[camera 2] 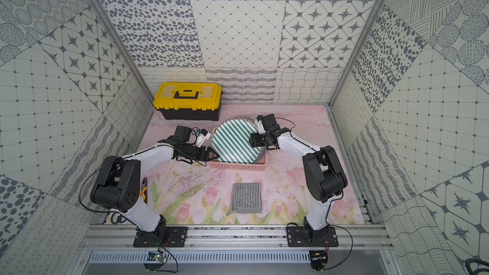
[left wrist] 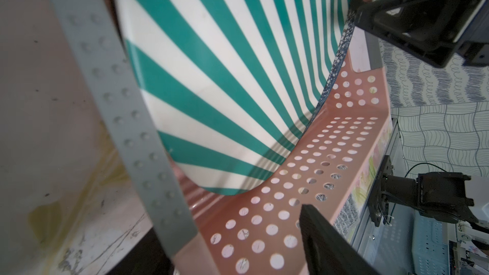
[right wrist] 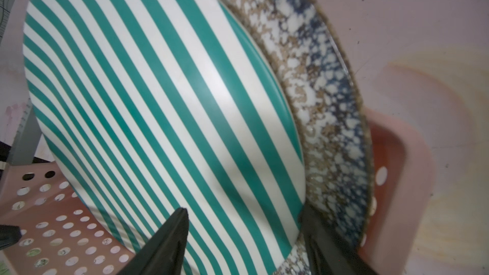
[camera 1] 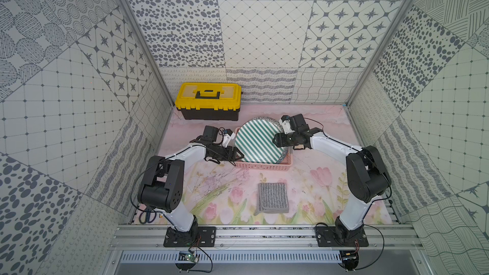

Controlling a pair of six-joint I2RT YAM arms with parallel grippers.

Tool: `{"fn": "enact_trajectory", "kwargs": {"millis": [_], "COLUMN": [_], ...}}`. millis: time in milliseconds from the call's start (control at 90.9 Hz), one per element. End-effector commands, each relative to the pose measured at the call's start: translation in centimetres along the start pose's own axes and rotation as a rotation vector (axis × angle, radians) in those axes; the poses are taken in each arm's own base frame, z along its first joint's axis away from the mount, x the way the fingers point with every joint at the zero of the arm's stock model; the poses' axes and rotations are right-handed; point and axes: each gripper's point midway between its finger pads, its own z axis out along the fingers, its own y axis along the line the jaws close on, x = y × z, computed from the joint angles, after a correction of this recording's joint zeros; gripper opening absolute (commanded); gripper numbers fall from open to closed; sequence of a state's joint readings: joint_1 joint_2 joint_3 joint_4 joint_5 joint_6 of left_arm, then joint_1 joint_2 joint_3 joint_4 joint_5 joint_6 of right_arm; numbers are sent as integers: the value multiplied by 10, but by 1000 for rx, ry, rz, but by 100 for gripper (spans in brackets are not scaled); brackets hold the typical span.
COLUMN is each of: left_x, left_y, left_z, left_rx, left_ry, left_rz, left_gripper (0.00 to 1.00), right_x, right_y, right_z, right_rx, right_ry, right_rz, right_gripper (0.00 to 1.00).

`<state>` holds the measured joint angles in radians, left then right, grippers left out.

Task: Wipe the wet plate dry
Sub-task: Pick up the plate from the bin.

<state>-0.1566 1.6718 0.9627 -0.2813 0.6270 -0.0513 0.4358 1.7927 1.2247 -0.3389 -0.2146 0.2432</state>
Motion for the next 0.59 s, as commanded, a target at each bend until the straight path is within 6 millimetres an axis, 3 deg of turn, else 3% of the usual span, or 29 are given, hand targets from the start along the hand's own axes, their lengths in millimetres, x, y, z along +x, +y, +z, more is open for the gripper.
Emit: {"fn": "enact_trajectory", "kwargs": {"millis": [0, 363, 583], "left_x": [-2, -4, -11], "left_y": [-11, -11, -10], "left_z": [1, -2, -10], "left_rx": [50, 38, -8], "left_ry": [5, -11, -41], "left_rz": [11, 29, 79], "left_gripper": [72, 76, 87], "right_x": [43, 53, 56], "right_y": [23, 19, 14], "right_z": [17, 34, 38], "right_rx": [-153, -178, -153], "right_ry": [124, 176, 184], "right_rz": [15, 56, 68], "right_gripper": [71, 71, 72]}}
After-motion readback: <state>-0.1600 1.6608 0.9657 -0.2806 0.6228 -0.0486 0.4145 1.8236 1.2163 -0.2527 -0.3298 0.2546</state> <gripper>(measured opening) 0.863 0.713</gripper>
